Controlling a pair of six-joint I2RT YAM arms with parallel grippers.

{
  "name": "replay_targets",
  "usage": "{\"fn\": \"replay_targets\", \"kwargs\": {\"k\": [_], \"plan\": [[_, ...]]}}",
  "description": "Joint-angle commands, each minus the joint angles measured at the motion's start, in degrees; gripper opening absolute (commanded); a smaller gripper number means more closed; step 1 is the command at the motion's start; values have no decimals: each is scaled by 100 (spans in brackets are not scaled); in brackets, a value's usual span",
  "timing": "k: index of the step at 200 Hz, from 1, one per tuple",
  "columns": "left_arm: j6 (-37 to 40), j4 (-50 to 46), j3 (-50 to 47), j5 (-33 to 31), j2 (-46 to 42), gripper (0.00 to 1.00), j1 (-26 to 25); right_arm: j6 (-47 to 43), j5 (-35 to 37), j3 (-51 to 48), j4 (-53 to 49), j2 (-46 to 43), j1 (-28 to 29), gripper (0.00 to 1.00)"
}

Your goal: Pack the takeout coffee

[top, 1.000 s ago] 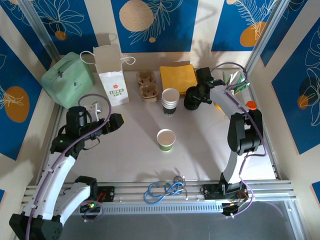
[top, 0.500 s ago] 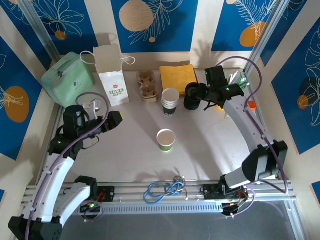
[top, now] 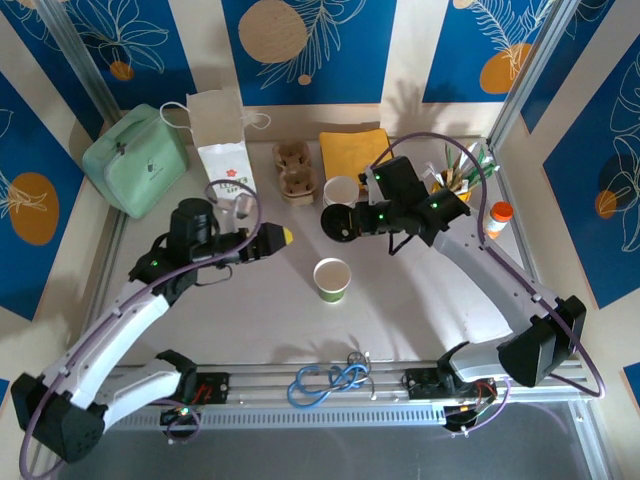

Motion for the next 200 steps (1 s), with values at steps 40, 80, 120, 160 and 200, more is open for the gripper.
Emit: {"fn": "replay_targets", "kwargs": {"k": [40,80,120,160,200], "plan": [[-311,1010,242,76,581,91,-596,214,189,-71,-24,-20,598,6],[-475,1310,265,47,847,87,-764,204,345,25,-98,40,794,6],[-650,1466,312,67,1060,76,-815,229,510,61,-125,69,879,6],[-729,1480,320,35,1139,58,-815,256,629,60,-105,88,936,7],[-820,1635,295,123,1226,46,-814,290,629,65,-61,80,957,7]]}}
